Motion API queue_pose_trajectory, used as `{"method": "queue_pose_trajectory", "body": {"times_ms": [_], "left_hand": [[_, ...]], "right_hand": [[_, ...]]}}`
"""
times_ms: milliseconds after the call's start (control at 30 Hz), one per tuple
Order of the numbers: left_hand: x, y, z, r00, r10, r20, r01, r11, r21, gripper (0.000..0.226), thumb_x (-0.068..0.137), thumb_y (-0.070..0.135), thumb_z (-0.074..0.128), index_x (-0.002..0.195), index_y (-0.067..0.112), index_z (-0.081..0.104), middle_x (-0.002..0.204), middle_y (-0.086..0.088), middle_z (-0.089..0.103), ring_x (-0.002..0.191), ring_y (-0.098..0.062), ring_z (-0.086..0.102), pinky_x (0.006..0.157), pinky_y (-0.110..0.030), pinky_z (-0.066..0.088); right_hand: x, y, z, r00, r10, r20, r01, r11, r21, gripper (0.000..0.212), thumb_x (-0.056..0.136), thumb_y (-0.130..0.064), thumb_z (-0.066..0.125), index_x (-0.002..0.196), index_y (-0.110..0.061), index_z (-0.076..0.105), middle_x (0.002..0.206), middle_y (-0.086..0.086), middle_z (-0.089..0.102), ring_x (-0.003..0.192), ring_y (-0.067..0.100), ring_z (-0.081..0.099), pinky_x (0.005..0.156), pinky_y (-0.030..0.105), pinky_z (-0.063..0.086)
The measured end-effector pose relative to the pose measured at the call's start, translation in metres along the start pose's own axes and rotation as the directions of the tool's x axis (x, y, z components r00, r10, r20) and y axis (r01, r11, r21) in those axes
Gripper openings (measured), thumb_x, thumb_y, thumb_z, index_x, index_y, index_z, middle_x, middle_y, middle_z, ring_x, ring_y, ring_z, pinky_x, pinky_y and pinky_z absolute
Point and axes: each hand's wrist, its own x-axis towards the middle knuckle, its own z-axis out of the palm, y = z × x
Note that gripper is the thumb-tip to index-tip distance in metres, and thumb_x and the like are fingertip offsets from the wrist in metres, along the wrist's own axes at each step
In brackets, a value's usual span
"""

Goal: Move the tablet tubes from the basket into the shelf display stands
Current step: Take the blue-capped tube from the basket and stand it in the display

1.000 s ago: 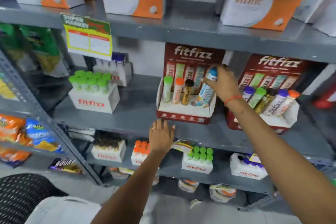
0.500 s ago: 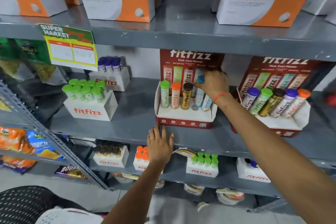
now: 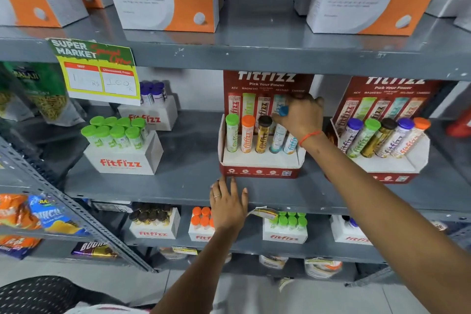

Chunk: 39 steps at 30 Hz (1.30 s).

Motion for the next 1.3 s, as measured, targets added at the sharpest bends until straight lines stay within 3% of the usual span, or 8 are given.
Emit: {"method": "queue_pose_trajectory", "body": {"times_ms": [533, 767, 867, 1033, 1133, 1300], "left_hand": [[0.001, 0.001, -0.001, 0.998, -0.023, 0.052, 0.022, 1.0, 0.019, 0.066, 0.091, 0.058, 0.008, 0.144, 0.021, 0.024, 0.154, -0.01, 0.028, 0.141, -0.034, 0.023, 0.116, -0.044, 0.013], [0.001, 0.0, -0.002, 0.998, -0.018, 0.059, 0.017, 1.0, 0.02, 0.064, 0.093, 0.057, 0.012, 0.145, 0.021, 0.021, 0.155, -0.009, 0.025, 0.142, -0.033, 0.02, 0.116, -0.043, 0.01], [0.0, 0.001, -0.004, 0.998, -0.007, 0.06, 0.006, 1.0, 0.024, 0.068, 0.089, 0.058, 0.005, 0.146, 0.021, 0.019, 0.156, -0.009, 0.022, 0.143, -0.034, 0.019, 0.116, -0.043, 0.01], [-0.001, 0.001, -0.005, 0.997, -0.012, 0.072, 0.01, 1.0, 0.026, 0.07, 0.088, 0.058, 0.002, 0.146, 0.022, 0.015, 0.157, -0.008, 0.019, 0.144, -0.034, 0.016, 0.117, -0.043, 0.01], [-0.002, 0.002, -0.005, 0.997, -0.013, 0.076, 0.011, 1.0, 0.027, 0.069, 0.089, 0.058, 0.003, 0.146, 0.022, 0.015, 0.157, -0.008, 0.019, 0.144, -0.034, 0.016, 0.117, -0.044, 0.01], [-0.001, 0.001, -0.005, 0.998, -0.008, 0.066, 0.007, 1.0, 0.012, 0.066, 0.092, 0.056, 0.008, 0.146, 0.021, 0.018, 0.155, -0.009, 0.023, 0.143, -0.034, 0.019, 0.116, -0.044, 0.011]], "right_hand": [[0.004, -0.001, 0.008, 1.0, -0.001, -0.03, 0.001, 1.0, -0.011, 0.04, 0.073, -0.046, 0.072, 0.088, -0.01, 0.067, 0.089, 0.015, 0.073, 0.091, 0.032, 0.064, 0.09, 0.044, 0.037], [0.013, 0.007, 0.01, 0.996, 0.029, 0.083, -0.024, 0.998, -0.06, 0.04, 0.08, -0.048, 0.064, 0.097, -0.011, 0.065, 0.099, 0.014, 0.07, 0.1, 0.031, 0.059, 0.098, 0.046, 0.033], [0.011, -0.001, 0.009, 0.989, -0.008, 0.148, 0.027, 0.992, -0.127, 0.046, 0.087, -0.052, 0.053, 0.098, -0.009, 0.064, 0.103, 0.015, 0.069, 0.103, 0.033, 0.059, 0.102, 0.053, 0.031], [0.006, -0.001, 0.005, 0.909, -0.059, 0.412, 0.115, 0.987, -0.111, 0.052, 0.096, -0.044, 0.025, 0.134, -0.014, 0.042, 0.146, 0.012, 0.043, 0.138, 0.032, 0.031, 0.11, 0.071, 0.004], [0.006, 0.0, -0.001, 0.841, -0.091, 0.533, 0.174, 0.979, -0.108, 0.053, 0.094, -0.045, 0.028, 0.136, -0.016, 0.043, 0.154, 0.009, 0.031, 0.143, 0.031, 0.02, 0.11, 0.07, -0.002], [0.004, -0.003, -0.009, 0.809, -0.131, 0.574, 0.249, 0.959, -0.132, 0.05, 0.089, -0.036, 0.053, 0.135, -0.02, 0.044, 0.148, 0.007, 0.04, 0.14, 0.033, 0.025, 0.11, 0.072, 0.004]]}}
